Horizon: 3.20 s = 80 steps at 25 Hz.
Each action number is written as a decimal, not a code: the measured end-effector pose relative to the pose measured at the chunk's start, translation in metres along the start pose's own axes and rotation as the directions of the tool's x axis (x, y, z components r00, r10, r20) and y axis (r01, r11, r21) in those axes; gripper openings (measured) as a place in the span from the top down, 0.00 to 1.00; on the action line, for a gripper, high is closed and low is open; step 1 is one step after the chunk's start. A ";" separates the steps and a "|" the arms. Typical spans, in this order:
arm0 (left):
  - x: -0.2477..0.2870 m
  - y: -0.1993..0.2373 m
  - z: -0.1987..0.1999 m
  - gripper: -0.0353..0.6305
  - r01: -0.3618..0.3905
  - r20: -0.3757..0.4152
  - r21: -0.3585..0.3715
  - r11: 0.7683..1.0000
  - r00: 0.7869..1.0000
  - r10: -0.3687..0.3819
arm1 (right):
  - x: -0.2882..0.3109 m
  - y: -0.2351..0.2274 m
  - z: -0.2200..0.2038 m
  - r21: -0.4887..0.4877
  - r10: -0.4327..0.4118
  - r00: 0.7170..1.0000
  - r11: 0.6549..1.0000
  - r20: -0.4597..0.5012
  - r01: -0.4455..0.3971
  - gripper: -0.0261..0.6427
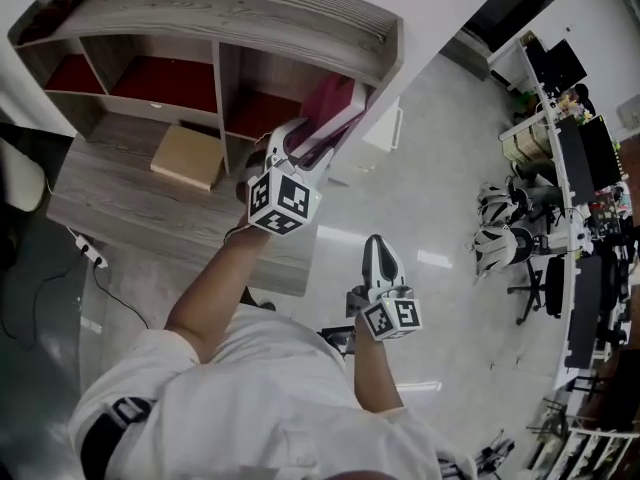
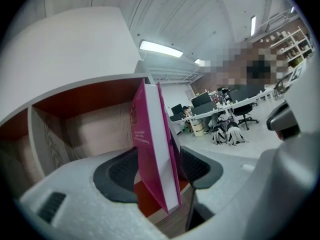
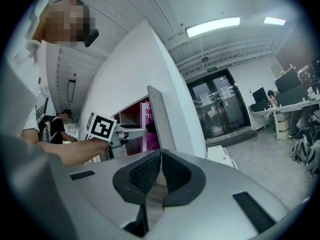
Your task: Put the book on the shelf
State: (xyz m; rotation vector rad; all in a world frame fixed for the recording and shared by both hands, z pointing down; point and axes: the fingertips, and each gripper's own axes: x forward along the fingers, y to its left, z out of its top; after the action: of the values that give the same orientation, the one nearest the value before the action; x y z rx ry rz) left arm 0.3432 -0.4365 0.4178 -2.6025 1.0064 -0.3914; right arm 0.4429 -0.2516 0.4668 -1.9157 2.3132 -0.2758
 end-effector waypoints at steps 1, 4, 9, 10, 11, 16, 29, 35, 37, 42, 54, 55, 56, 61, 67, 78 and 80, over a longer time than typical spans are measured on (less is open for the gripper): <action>-0.008 0.000 0.001 0.55 -0.002 0.014 -0.011 1.000 1.000 0.003 | 0.000 0.002 0.000 0.002 0.005 1.000 1.000 0.004 -0.005 0.93; -0.035 0.002 0.007 0.55 0.001 0.078 -0.098 0.995 0.997 0.007 | -0.002 0.006 0.000 0.012 0.017 1.000 1.000 0.017 -0.018 0.93; -0.089 0.005 0.018 0.69 0.017 0.166 -0.243 0.970 0.986 0.024 | -0.008 0.014 0.004 0.013 0.045 0.998 0.999 0.042 -0.045 0.93; -0.098 0.004 0.017 0.71 0.018 0.168 -0.266 0.964 0.985 0.028 | -0.009 0.016 0.006 0.009 0.048 0.998 0.999 0.049 -0.049 0.93; -0.108 0.004 0.015 0.74 0.020 0.172 -0.289 0.957 0.985 0.031 | -0.011 0.019 0.009 0.001 0.054 0.997 0.999 0.057 -0.054 0.93; -0.161 0.006 -0.001 0.88 0.042 0.193 -0.409 0.912 0.980 0.041 | -0.019 0.044 0.021 -0.044 0.088 0.993 0.995 0.083 -0.084 0.93; -0.299 0.018 -0.057 0.92 0.104 0.226 -0.513 0.852 0.974 0.017 | -0.058 0.133 0.036 -0.081 0.045 0.991 0.996 0.126 -0.035 0.93; -0.381 0.026 -0.087 0.92 0.114 0.219 -0.528 0.842 0.976 0.006 | -0.094 0.205 0.013 -0.098 -0.017 0.993 0.995 0.113 0.029 0.93; -0.411 0.031 -0.098 0.92 0.118 0.219 -0.528 0.841 0.976 0.001 | -0.106 0.232 0.001 -0.093 -0.032 0.994 0.995 0.102 0.042 0.93; -0.473 0.035 -0.118 0.92 0.108 0.195 -0.551 0.828 0.981 0.001 | -0.140 0.285 -0.021 -0.091 -0.053 0.997 0.994 0.062 0.059 0.93; -0.548 -0.001 -0.137 0.92 0.088 0.189 -0.616 0.783 0.981 0.039 | -0.204 0.337 -0.038 -0.141 -0.014 1.000 0.990 0.015 0.016 0.93; -0.552 -0.008 -0.135 0.92 0.093 0.189 -0.608 0.789 0.982 0.029 | -0.211 0.339 -0.040 -0.146 -0.006 1.000 0.989 0.011 0.007 0.94; -0.556 -0.015 -0.132 0.92 0.103 0.189 -0.599 0.794 0.982 0.015 | -0.216 0.340 -0.042 -0.148 0.001 1.000 0.989 0.008 0.000 0.94; -0.575 -0.055 -0.125 0.92 0.135 0.162 -0.602 0.787 0.986 -0.046 | -0.248 0.346 -0.061 -0.120 0.059 0.998 0.991 -0.038 -0.063 0.94; -0.594 -0.120 -0.100 0.92 0.172 0.148 -0.567 0.805 0.983 -0.105 | -0.310 0.334 -0.071 -0.084 0.076 0.996 0.993 -0.044 -0.079 0.94; -0.617 -0.147 -0.091 0.92 0.213 0.151 -0.540 0.814 0.976 -0.155 | -0.350 0.343 -0.091 -0.055 0.074 0.996 0.996 -0.040 -0.077 0.94; -0.614 -0.147 -0.081 0.92 0.233 0.178 -0.534 0.813 0.971 -0.162 | -0.356 0.345 -0.086 -0.067 0.065 0.997 0.995 -0.044 -0.068 0.94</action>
State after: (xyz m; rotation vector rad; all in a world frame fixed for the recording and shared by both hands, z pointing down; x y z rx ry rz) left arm -0.0371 0.0720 0.4654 -3.2198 0.9064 0.0379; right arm 0.1605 0.1647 0.4682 -1.8765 2.4383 -0.2346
